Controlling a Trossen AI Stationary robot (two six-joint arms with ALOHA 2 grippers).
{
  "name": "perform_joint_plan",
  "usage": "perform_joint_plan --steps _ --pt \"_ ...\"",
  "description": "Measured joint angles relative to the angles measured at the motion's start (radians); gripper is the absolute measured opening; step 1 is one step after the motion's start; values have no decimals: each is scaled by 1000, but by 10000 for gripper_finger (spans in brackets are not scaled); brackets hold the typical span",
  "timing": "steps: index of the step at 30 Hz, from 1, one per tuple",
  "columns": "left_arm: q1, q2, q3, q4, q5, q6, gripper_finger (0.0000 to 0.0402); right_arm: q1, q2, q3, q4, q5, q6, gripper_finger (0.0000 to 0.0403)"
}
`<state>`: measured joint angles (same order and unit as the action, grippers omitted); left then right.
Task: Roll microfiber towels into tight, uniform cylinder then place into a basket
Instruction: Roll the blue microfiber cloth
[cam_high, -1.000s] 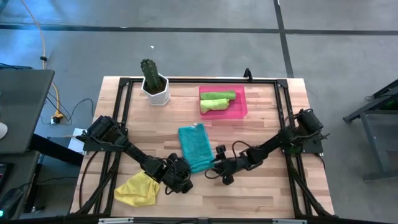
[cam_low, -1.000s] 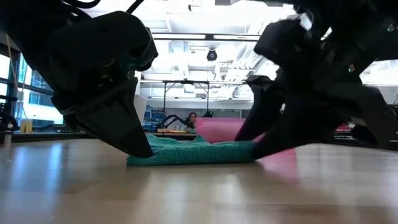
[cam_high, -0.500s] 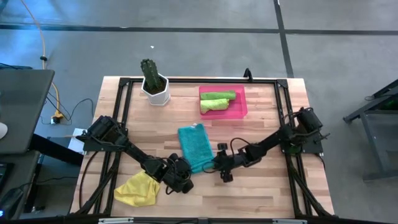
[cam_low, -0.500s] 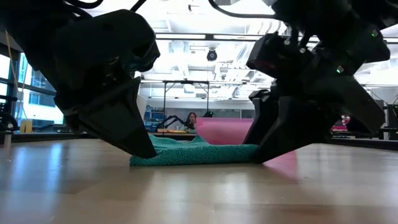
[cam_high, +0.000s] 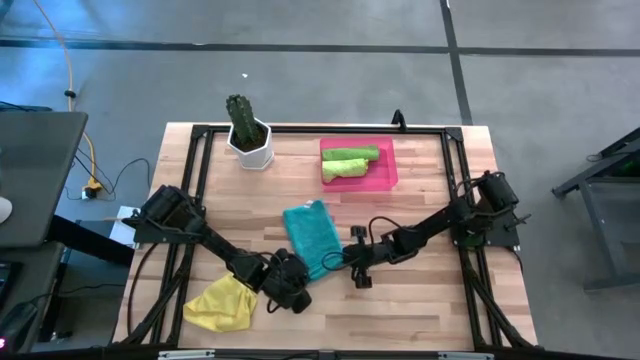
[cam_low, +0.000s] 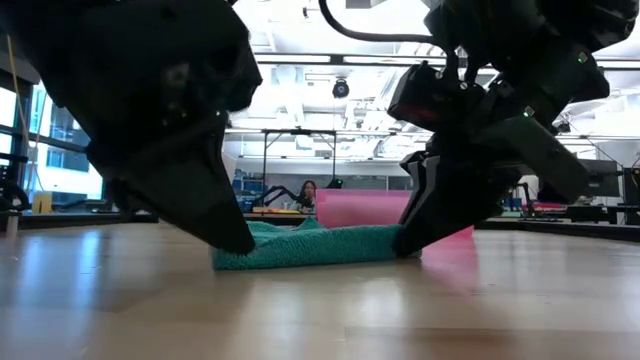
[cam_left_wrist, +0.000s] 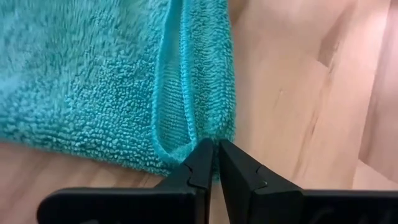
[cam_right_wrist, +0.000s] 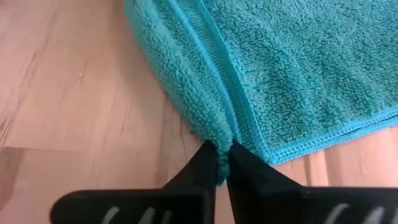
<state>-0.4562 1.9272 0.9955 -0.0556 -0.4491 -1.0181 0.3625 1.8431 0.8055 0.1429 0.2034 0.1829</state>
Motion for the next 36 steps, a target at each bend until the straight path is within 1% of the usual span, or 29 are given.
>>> perform_joint_plan --steps 4,6,9,14,16,18,20,26,31,36 --pt "-1 -34 0 -3 -31 90 19 -14 0 -1 0 -47 29 12" --pt "-1 -55 0 -1 -50 136 19 -29 0 -1 1 -106 66 9" --pt "-5 -85 0 2 -81 206 19 -62 0 -1 9 -225 131 3" --pt "-24 -109 0 11 -102 302 19 -140 4 -4 59 -450 275 3" --pt "-36 -110 0 23 -116 347 19 -171 7 -5 76 -522 350 2" --pt "-47 -110 0 39 -121 398 19 -204 8 -6 84 -572 423 2" --pt "-57 -110 0 41 -125 444 19 -230 8 -6 89 -599 483 2" --pt "-71 -110 0 53 -209 588 19 -291 8 -6 102 -688 623 1" --pt "-58 -91 1 54 -221 711 19 -317 7 -5 97 -692 707 1" --pt "-31 -47 1 59 -222 710 19 -323 5 -4 79 -676 719 1"
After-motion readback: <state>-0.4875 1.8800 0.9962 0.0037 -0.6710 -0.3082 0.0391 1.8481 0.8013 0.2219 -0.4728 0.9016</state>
